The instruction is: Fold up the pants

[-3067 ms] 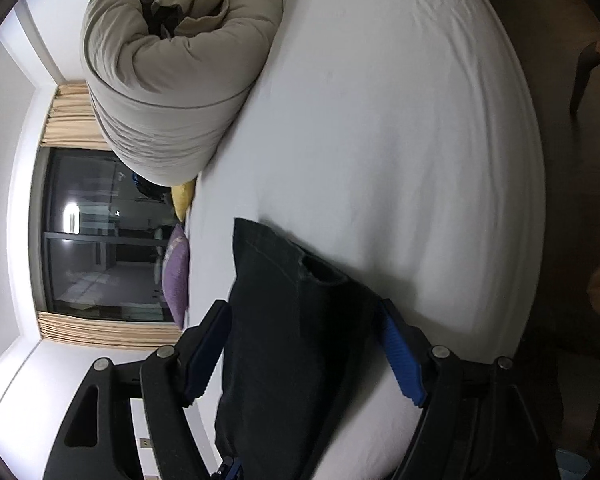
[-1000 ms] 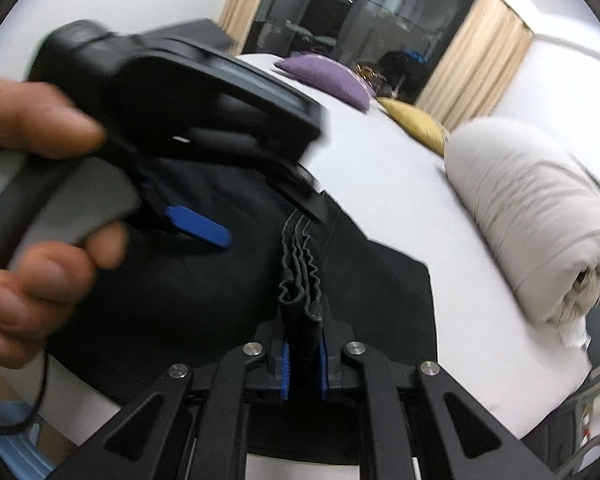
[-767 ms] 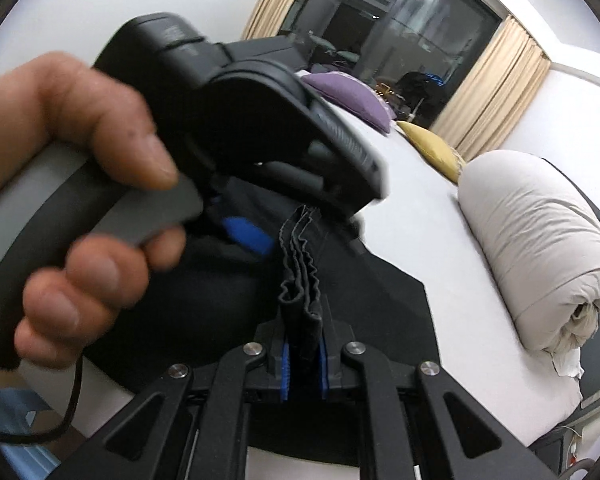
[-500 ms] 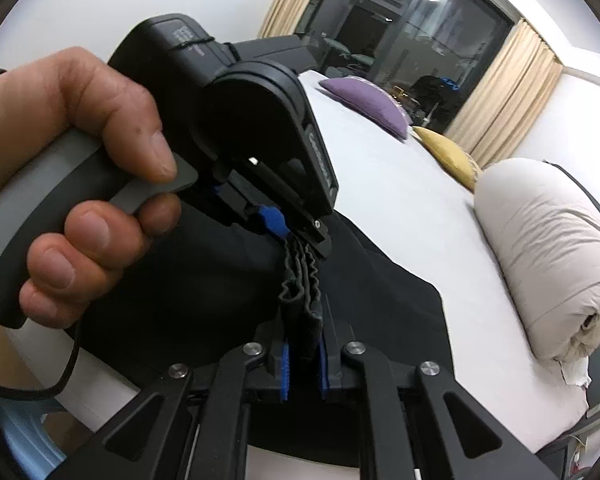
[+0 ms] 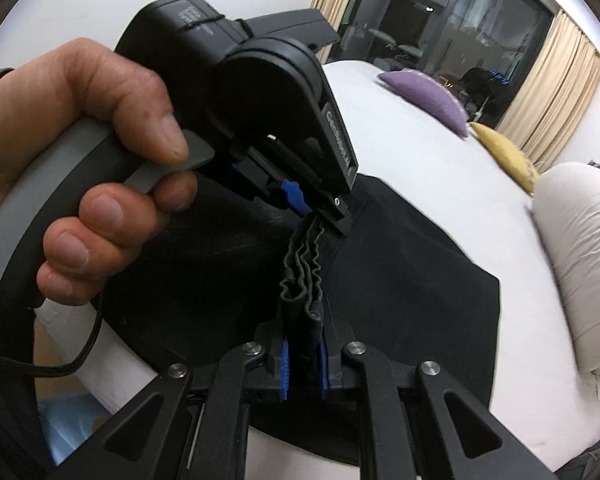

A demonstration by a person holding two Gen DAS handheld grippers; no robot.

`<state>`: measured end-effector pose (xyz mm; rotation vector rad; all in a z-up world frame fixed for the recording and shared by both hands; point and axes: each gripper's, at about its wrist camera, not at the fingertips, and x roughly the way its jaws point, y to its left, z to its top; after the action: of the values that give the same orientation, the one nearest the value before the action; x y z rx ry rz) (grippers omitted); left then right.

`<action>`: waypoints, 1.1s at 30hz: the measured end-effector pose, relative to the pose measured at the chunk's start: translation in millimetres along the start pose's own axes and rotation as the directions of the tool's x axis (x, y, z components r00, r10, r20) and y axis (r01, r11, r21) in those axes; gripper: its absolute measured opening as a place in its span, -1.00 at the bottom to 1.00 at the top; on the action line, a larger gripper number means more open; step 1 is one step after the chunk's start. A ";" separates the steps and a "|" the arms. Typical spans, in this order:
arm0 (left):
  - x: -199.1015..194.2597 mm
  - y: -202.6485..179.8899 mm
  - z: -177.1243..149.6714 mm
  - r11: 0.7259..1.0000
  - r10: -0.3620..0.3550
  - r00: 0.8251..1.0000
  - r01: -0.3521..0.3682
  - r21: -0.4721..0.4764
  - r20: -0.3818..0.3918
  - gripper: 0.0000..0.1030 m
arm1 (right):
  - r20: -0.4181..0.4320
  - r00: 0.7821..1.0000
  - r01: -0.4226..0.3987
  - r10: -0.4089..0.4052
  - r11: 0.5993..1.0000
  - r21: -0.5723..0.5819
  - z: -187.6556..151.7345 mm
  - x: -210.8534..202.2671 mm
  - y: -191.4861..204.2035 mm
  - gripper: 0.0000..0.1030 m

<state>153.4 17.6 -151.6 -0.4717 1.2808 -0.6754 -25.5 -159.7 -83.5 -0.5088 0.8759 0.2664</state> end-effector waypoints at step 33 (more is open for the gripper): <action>30.1 -64.7 -63.9 0.708 0.567 0.802 -0.591 0.387 0.188 -0.74 | 0.282 0.796 -0.541 0.535 0.423 0.726 -77.9 17.8 -289.8 -0.27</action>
<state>83.0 -46.9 -145.0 0.2853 1.0958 -0.3758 56.7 -446.7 -47.8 0.6509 1.0357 0.4379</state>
